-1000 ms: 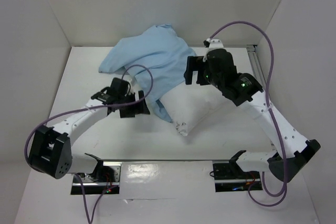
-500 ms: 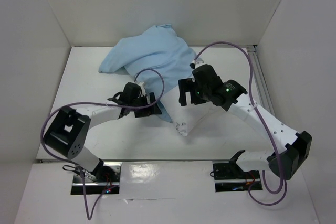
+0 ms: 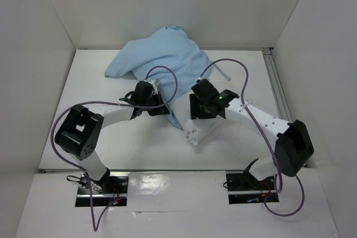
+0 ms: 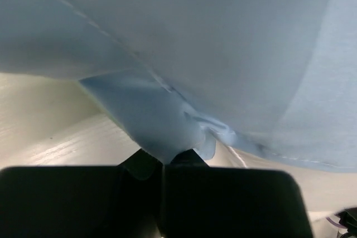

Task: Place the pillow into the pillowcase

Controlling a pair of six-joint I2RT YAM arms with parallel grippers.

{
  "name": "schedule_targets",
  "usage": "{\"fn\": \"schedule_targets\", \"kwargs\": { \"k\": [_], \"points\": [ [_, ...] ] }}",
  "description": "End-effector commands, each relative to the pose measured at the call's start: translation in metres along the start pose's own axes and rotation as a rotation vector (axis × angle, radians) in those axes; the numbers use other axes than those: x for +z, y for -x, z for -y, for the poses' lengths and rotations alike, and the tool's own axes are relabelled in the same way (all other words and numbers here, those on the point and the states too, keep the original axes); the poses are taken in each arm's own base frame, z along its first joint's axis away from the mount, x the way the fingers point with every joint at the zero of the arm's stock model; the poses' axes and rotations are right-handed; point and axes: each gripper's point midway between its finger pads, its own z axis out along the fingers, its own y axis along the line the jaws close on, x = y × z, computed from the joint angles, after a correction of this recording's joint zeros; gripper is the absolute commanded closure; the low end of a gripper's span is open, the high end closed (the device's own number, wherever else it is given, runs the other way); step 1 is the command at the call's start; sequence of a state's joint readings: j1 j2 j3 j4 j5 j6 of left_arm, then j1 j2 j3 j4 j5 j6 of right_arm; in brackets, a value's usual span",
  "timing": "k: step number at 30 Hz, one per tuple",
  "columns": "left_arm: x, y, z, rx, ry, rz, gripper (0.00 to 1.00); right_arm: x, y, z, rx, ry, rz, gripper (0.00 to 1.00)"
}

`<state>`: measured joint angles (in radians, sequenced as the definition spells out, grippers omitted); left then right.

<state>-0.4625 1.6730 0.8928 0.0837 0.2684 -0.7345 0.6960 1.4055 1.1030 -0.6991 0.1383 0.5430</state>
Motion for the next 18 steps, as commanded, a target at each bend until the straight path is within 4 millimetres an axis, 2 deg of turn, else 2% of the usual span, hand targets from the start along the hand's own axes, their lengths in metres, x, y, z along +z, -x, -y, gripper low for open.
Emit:
{"fn": "schedule_targets", "kwargs": {
  "k": [1, 2, 3, 5, 6, 8, 9, 10, 11, 13, 15, 16, 17, 18],
  "points": [
    [-0.01, 0.014, 0.023, 0.034, -0.09, 0.041, 1.0, 0.02, 0.045, -0.02, 0.064, 0.006, 0.156, 0.66],
    [-0.01, 0.014, 0.023, 0.025, -0.091, 0.041, 1.0, 0.024, 0.051, -0.019, 0.054, -0.014, 0.166, 0.88],
    [-0.019, 0.019, 0.036, 0.04, -0.133, 0.057, 1.0, 0.026, 0.072, -0.028, 0.047, -0.018, 0.2, 1.0],
    [-0.031, 0.026, 0.049, 0.04, -0.165, 0.073, 1.0, 0.017, 0.108, -0.032, 0.015, -0.069, 0.275, 1.0],
    [-0.039, 0.035, 0.062, 0.053, -0.195, 0.09, 1.0, -0.003, 0.147, -0.045, -0.022, -0.067, 0.351, 1.0],
    [-0.064, 0.058, 0.087, 0.08, -0.254, 0.148, 1.0, -0.033, 0.193, -0.053, -0.05, -0.094, 0.467, 1.0],
    [-0.074, 0.062, 0.101, 0.091, -0.287, 0.141, 1.0, -0.05, 0.216, -0.052, -0.078, -0.108, 0.519, 1.0],
    [-0.096, 0.089, 0.128, 0.121, -0.345, 0.197, 1.0, -0.087, 0.254, -0.06, -0.058, -0.091, 0.615, 1.0],
    [-0.11, 0.098, 0.145, 0.142, -0.385, 0.213, 1.0, -0.107, 0.271, -0.063, -0.054, -0.093, 0.667, 1.0],
    [-0.15, 0.119, 0.188, 0.208, -0.497, 0.266, 1.0, -0.145, 0.294, -0.07, -0.058, -0.062, 0.754, 1.0],
    [-0.18, 0.119, 0.214, 0.239, -0.599, 0.269, 1.0, -0.159, 0.3, -0.08, -0.059, 0.0, 0.781, 1.0],
    [-0.19, 0.12, 0.223, 0.25, -0.643, 0.281, 1.0, -0.145, 0.289, -0.079, -0.059, 0.011, 0.756, 1.0],
    [-0.194, 0.114, 0.225, 0.248, -0.674, 0.268, 1.0, -0.129, 0.277, -0.082, -0.068, 0.038, 0.716, 1.0],
    [-0.207, 0.106, 0.23, 0.251, -0.715, 0.266, 1.0, -0.111, 0.264, -0.082, -0.067, 0.046, 0.676, 1.0]
  ]
}}
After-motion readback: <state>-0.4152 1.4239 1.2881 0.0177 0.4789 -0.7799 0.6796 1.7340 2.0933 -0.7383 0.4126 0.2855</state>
